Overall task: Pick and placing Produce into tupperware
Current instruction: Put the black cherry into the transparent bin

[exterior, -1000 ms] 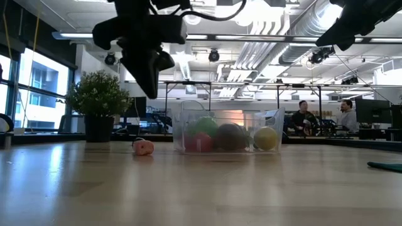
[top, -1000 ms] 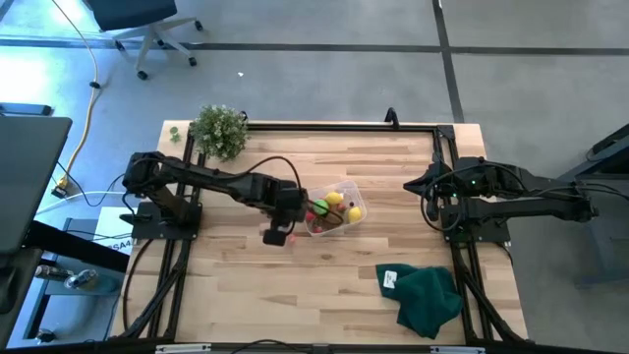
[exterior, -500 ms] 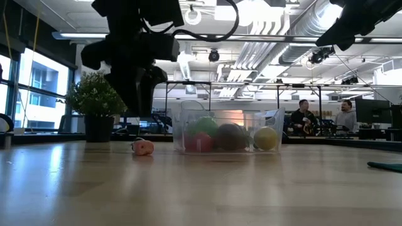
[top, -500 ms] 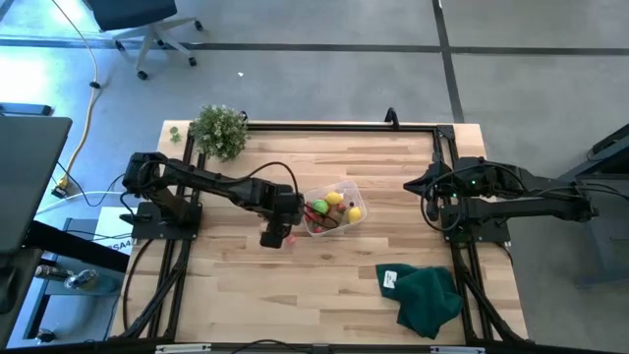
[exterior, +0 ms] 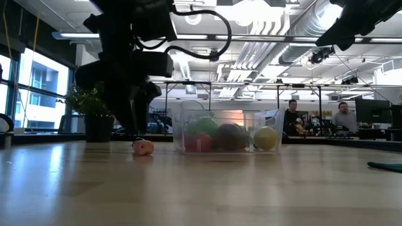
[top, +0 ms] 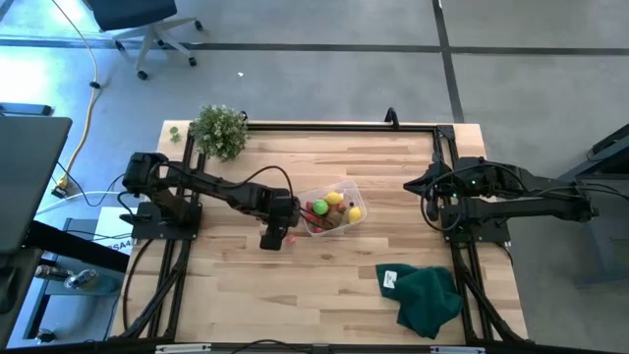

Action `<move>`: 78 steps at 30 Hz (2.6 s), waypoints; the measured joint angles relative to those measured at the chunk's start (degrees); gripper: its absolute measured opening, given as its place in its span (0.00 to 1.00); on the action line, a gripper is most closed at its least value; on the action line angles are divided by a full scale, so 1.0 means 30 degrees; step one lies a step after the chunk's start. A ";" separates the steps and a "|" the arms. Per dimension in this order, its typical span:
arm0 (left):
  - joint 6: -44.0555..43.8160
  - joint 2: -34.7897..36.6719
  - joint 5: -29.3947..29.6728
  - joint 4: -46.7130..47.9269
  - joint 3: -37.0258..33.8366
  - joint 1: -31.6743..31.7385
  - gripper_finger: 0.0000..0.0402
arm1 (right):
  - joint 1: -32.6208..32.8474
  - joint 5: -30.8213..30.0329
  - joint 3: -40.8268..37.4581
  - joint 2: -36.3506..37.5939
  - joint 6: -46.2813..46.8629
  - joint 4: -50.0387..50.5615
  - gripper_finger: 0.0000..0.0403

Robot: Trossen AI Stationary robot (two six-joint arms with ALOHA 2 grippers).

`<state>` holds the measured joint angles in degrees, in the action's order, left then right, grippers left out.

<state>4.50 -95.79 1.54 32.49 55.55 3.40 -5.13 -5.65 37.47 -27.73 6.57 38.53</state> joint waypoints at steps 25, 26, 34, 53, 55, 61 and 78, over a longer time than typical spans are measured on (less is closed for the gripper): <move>-0.0532 -0.1087 -0.0105 -0.2680 -0.1350 0.0000 0.49 | 0.0007 0.0002 -0.0005 -0.0007 -0.0002 0.0000 0.05; -0.0619 -0.1215 -0.0164 -0.2957 -0.1315 -0.0006 0.49 | 0.0000 0.0000 -0.0002 -0.0003 0.0000 -0.0010 0.05; -0.0679 -0.1246 -0.0027 -0.2808 -0.1291 -0.0007 0.49 | 0.0000 -0.0007 0.0002 -0.0007 0.0000 -0.0017 0.05; -0.1175 -0.1246 -0.0367 -0.2483 -0.1298 -0.0015 0.28 | 0.0000 0.0007 -0.0004 -0.0007 0.0000 -0.0010 0.05; -0.1175 -0.1246 -0.0375 -0.2483 -0.1298 -0.0015 0.27 | 0.0003 0.0007 -0.0002 -0.0007 0.0000 -0.0010 0.05; -0.1146 -0.1324 -0.0449 -0.1707 -0.0762 -0.0015 0.29 | 0.0007 0.0007 0.0002 -0.0007 0.0000 -0.0010 0.05; 0.2213 -0.0940 -0.0157 0.4295 0.7906 -0.0022 0.30 | 0.0004 0.0000 -0.0005 -0.0007 0.0000 -0.0002 0.05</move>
<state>11.14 -98.61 1.07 45.37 79.27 3.33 -5.11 -5.65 37.45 -27.75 6.57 38.52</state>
